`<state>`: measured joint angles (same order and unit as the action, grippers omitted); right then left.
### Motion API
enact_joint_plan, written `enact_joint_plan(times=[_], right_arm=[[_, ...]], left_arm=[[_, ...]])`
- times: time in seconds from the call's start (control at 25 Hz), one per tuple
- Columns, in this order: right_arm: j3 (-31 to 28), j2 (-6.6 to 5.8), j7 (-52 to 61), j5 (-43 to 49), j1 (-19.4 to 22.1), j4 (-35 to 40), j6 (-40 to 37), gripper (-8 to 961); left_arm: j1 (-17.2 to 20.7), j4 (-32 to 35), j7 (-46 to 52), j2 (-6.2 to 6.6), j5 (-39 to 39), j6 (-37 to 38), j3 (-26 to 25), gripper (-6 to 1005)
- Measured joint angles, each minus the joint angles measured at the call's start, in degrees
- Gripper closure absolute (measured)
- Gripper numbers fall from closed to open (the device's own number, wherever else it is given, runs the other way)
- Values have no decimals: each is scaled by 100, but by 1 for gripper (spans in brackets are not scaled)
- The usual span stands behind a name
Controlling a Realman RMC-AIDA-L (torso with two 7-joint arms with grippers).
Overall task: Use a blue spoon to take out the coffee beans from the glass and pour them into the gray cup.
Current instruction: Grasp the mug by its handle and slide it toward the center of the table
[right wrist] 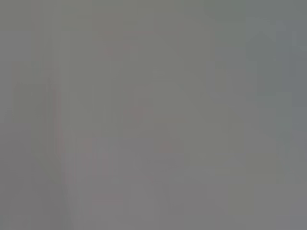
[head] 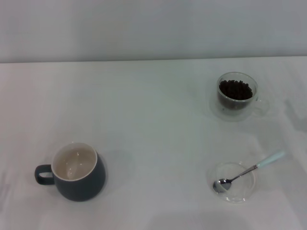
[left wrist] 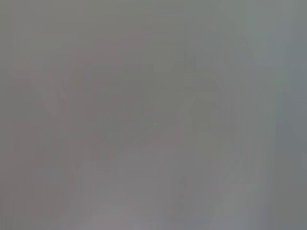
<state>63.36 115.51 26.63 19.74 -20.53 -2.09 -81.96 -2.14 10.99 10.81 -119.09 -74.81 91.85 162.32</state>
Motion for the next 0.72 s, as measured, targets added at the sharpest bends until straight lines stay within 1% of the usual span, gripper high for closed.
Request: enact_joint_plan(times=[0.16,0.32,0.48,0.68,0.72], right_arm=[[5,-2,0,-10,-10,233,323,119],[42,-1,0,17,-28,438,546,119],[45,4,0,21,-30,476,558,119],[45,7,0,28,-30,444,564,119],[47,7,0,29,-30,439,563,119]], left_arm=[[273,-242,168,-1,700,159,2,141],[361,-448,194,-34,1186,-39,41,141],[279,-454,174,-29,1576,-389,63,142],[100,-458,128,-27,1680,-714,65,142],[0,-458,118,-26,1734,-822,63,143]])
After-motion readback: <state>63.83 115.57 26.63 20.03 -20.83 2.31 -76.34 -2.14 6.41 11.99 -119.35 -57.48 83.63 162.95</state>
